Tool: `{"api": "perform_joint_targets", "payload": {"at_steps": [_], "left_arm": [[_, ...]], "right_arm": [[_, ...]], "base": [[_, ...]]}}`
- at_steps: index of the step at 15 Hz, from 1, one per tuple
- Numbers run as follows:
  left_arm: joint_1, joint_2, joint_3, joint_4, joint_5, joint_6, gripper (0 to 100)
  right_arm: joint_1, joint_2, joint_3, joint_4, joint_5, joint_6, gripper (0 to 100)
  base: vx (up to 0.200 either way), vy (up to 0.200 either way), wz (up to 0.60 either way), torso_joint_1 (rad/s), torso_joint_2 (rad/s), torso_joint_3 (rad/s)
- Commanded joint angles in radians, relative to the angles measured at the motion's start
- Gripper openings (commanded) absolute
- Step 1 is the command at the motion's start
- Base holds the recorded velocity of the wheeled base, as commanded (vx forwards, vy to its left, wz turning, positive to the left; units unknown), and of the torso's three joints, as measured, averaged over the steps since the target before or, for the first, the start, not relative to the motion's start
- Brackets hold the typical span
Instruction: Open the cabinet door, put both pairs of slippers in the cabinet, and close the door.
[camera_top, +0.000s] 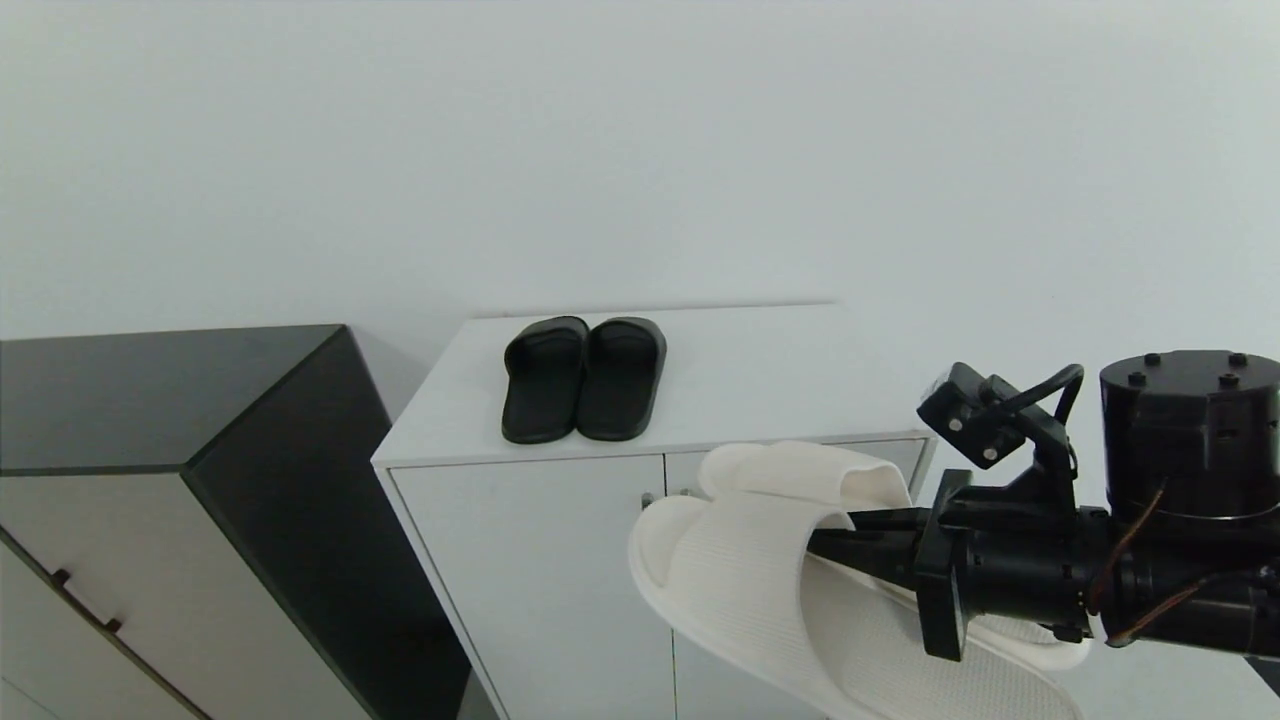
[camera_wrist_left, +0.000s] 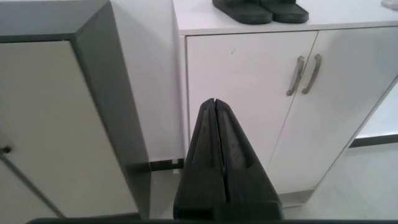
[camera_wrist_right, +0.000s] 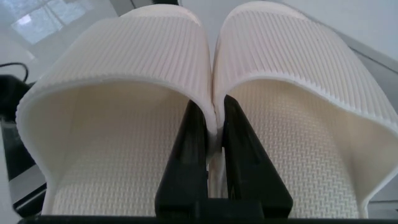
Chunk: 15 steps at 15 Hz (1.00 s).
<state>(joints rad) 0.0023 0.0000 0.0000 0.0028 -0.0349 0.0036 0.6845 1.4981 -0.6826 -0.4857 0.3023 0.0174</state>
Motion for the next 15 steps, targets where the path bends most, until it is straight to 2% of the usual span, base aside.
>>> {"api": "perform_joint_targets", "payload": {"at_steps": [1,12,15], "left_arm": [[0.001,0.000,0.000,-0.003,0.000,-0.001,0],[0.001,0.000,0.000,-0.001,0.000,-0.001,0],[0.001,0.000,0.000,-0.001,0.000,-0.001,0]], "right_arm": [[0.000,0.002,0.005,0.001,0.003,0.001,0],[0.001,0.001,0.023,-0.001,0.009,0.001,0],[0.001,0.002,0.026,-0.001,0.009,0.001,0]], "base": [[0.000,0.000,0.00,0.000,0.00,0.000],[0.000,0.000,0.00,0.000,0.00,0.000],[0.000,0.000,0.00,-0.160,0.38,0.209]]}}
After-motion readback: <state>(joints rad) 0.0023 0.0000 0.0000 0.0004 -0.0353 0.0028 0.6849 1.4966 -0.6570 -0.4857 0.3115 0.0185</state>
